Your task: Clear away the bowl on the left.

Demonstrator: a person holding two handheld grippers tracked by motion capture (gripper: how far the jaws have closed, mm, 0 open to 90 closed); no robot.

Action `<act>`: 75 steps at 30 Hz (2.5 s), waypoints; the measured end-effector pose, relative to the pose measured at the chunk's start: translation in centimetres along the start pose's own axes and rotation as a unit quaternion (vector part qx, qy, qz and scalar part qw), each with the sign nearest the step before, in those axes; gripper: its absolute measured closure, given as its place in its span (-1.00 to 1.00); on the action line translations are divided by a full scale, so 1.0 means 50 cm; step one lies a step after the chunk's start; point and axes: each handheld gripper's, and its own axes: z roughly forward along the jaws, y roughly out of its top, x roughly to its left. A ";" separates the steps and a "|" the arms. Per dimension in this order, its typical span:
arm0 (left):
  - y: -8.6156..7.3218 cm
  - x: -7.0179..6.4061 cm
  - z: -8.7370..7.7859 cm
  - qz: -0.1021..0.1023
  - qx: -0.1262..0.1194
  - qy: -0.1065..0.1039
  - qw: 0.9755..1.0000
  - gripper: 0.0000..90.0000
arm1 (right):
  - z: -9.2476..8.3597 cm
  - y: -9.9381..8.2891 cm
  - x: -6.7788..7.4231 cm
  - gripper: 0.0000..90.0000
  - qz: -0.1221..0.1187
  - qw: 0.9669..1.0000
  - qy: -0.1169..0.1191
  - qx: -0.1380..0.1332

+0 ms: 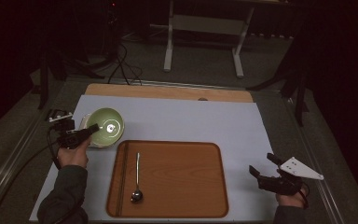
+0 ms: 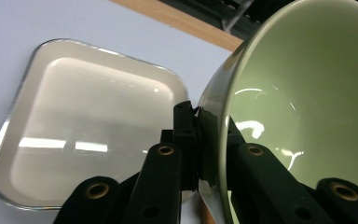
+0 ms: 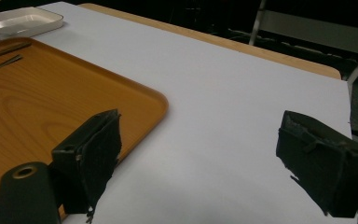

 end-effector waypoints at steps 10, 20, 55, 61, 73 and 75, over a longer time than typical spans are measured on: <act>-0.014 -0.064 -0.014 0.032 0.009 -0.039 0.999 0.88 | 0.000 0.000 0.001 -0.70 0.000 1.000 0.001 0.001; -0.032 -0.128 -0.003 0.074 0.033 -0.062 0.995 0.88 | -0.001 0.000 0.000 -0.70 0.000 1.000 0.001 0.001; -0.151 -0.239 0.087 0.160 0.169 -0.089 0.969 0.88 | -0.004 0.002 -0.003 -0.70 -0.001 1.000 0.000 -0.005; -0.172 -0.239 0.099 0.168 0.194 -0.087 0.963 0.88 | -0.004 0.003 -0.003 -0.70 -0.002 1.000 0.000 -0.006; -0.184 -0.235 0.109 0.165 0.233 -0.084 0.955 0.87 | -0.003 0.003 -0.005 -0.70 0.001 1.000 -0.001 -0.007; -0.183 -0.234 0.110 0.164 0.240 -0.086 0.953 0.87 | -0.002 0.002 -0.006 -0.70 0.000 1.000 0.000 -0.005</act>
